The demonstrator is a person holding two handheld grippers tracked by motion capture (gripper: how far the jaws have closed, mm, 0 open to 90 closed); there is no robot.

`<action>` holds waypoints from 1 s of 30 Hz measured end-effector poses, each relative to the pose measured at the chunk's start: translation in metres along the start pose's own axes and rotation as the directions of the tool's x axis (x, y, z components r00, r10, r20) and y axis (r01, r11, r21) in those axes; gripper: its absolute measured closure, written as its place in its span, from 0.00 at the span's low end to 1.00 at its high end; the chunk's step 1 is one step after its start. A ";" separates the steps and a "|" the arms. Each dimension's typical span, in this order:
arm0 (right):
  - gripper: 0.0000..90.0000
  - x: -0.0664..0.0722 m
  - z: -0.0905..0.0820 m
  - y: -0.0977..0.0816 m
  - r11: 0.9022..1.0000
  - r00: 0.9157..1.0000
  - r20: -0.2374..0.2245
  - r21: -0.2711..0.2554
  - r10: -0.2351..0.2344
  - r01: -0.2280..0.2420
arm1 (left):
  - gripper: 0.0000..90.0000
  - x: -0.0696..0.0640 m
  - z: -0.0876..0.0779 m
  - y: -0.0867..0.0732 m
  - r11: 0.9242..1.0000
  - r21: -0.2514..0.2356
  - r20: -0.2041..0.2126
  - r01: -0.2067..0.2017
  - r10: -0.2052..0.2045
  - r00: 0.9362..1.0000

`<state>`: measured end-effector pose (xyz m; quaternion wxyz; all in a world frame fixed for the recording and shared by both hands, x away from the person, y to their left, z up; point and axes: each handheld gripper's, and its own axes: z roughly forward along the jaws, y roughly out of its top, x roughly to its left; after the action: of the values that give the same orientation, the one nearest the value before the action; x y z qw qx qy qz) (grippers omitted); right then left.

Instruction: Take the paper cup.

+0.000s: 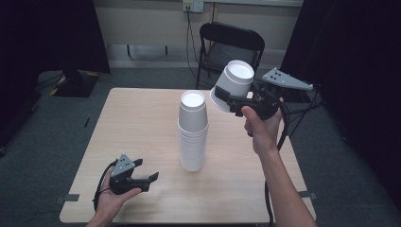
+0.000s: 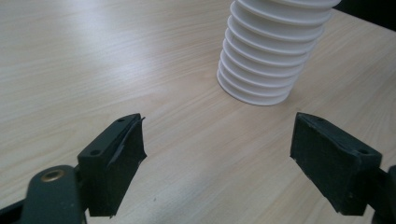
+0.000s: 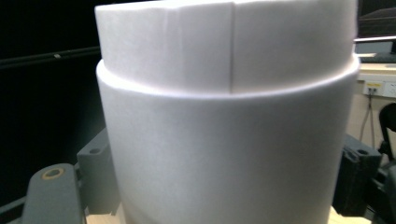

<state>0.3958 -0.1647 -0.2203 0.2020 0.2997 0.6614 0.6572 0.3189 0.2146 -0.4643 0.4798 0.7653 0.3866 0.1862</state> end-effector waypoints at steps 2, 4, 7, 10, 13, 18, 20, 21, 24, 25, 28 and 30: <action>0.19 -0.001 -0.002 -0.002 1.000 1.000 0.005 -0.002 0.006 -0.006 | 0.18 -0.001 0.000 0.000 1.000 -0.008 -0.001 -0.011 0.011 1.000; 0.19 -0.003 -0.007 -0.005 1.000 1.000 0.007 -0.003 0.017 -0.017 | 0.18 -0.004 0.000 0.001 0.999 -0.018 -0.004 -0.042 0.042 0.999; 0.19 -0.006 -0.012 -0.012 1.000 1.000 0.011 0.005 0.020 -0.020 | 0.18 -0.007 -0.002 0.002 0.997 -0.028 -0.006 -0.068 0.068 0.998; 0.19 -0.011 -0.017 -0.020 0.999 0.999 0.020 0.021 0.031 -0.031 | 0.21 -0.009 -0.004 0.003 0.995 -0.048 -0.005 -0.084 0.084 0.996; 0.19 -0.015 -0.021 -0.029 0.998 0.999 0.028 0.036 0.046 -0.047 | 0.21 -0.010 -0.004 0.004 0.995 -0.058 -0.005 -0.087 0.086 0.996; 0.19 -0.019 -0.031 -0.049 0.996 0.997 0.041 0.051 0.069 -0.071 | 0.27 -0.013 -0.004 0.003 0.994 -0.060 0.024 -0.089 0.091 0.996; 0.19 -0.019 -0.031 -0.053 0.995 0.997 0.039 0.060 0.072 -0.074 | 0.27 -0.013 -0.003 0.003 0.995 -0.059 0.032 -0.082 0.084 0.996; 0.19 -0.020 -0.032 -0.059 0.994 0.996 0.042 0.071 0.078 -0.081 | 0.26 -0.013 -0.003 0.003 0.996 -0.058 0.036 -0.064 0.066 0.997; 0.19 -0.020 -0.033 -0.072 0.991 0.994 0.038 0.091 0.099 -0.102 | 0.26 -0.013 -0.003 0.004 0.997 -0.060 0.028 -0.049 0.051 0.998; 0.19 -0.020 -0.033 -0.078 0.989 0.994 0.037 0.103 0.104 -0.107 | 0.26 -0.013 -0.004 0.004 0.997 -0.068 0.024 -0.037 0.038 0.999; 0.19 -0.020 -0.034 -0.092 0.985 0.992 0.039 0.125 0.118 -0.122 | 0.27 -0.011 -0.005 0.004 0.996 -0.092 0.036 -0.015 0.018 0.999; 0.19 -0.020 -0.036 -0.099 0.983 0.992 0.044 0.133 0.123 -0.127 | 0.28 -0.008 -0.007 0.005 0.994 -0.102 0.085 0.030 -0.022 0.996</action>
<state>0.3739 -0.2002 -0.3192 0.1511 0.3651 0.6808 0.6168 0.3112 0.2116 -0.4563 0.5368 0.7416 0.3659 0.1671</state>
